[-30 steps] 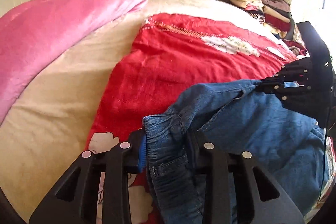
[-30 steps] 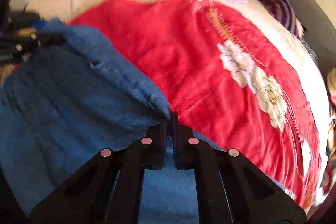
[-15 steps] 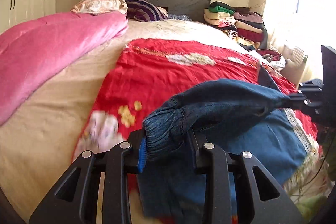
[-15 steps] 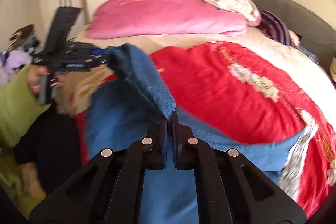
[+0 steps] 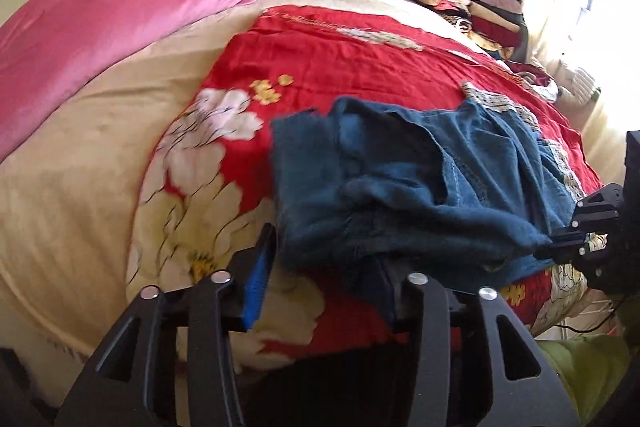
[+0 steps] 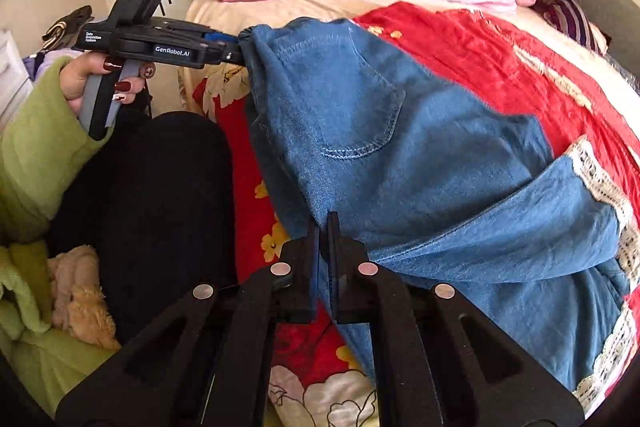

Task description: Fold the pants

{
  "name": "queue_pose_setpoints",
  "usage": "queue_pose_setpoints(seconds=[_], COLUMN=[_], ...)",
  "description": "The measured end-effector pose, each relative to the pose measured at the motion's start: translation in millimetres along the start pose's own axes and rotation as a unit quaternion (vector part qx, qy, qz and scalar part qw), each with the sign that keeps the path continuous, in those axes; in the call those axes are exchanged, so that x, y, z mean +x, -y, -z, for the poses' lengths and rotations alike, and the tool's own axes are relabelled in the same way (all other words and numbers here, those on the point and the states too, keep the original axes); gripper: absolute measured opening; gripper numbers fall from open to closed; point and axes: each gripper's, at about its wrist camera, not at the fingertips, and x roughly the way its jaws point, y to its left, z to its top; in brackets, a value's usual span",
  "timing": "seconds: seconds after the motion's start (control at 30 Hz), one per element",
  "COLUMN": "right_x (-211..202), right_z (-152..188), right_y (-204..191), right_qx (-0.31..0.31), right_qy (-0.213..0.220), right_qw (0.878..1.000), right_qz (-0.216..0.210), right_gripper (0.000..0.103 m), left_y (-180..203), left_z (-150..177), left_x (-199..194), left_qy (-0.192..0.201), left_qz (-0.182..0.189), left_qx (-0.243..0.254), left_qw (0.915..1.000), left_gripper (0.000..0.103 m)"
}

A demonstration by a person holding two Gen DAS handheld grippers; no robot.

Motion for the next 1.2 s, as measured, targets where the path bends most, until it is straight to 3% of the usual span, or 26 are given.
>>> queue_pose_setpoints(seconds=[0.13,0.3,0.43,0.57,0.67,0.77,0.83,0.97,1.03,1.2], right_x=[1,18,17,-9,-26,-19,-1,45,48,15], right_z=[1,9,11,9,3,-5,-7,-3,-1,-3], right_y=[-5,-12,-11,-9,-5,0,2,-1,1,10], right_qx=[0.003,0.000,0.007,0.021,0.029,0.045,0.052,0.062,0.073,0.090], right_qy=[0.008,-0.014,-0.014,0.017,0.051,0.059,0.041,-0.036,-0.033,0.012], right_qw=[1.000,1.000,1.000,0.999,0.998,0.997,0.998,0.997,0.997,0.996], right_qz=[0.002,0.019,0.007,-0.021,-0.021,-0.018,-0.020,-0.004,-0.008,-0.016], right_gripper=[0.001,0.001,0.004,0.008,0.008,0.008,0.009,0.012,0.013,0.032], left_y=[-10,-13,28,56,51,48,50,41,39,38], left_z=[10,14,-1,-11,-6,0,1,1,1,-2], left_x=[-15,-42,-47,-11,20,30,29,32,33,16], left_qy=[-0.012,0.003,0.025,-0.004,-0.037,-0.041,-0.039,-0.034,-0.030,-0.016], left_qz=[-0.010,-0.064,-0.031,-0.012,-0.032,-0.026,-0.030,-0.010,-0.006,0.004], left_qx=[-0.027,-0.050,-0.008,0.031,0.028,0.017,0.023,0.003,0.000,-0.024], left_qw=[0.9995,0.9967,0.9992,0.9994,0.9984,0.9987,0.9985,0.9994,0.9995,0.9996], left_gripper=[0.051,0.047,0.041,0.035,0.034,0.034,0.034,0.034,0.034,0.037])
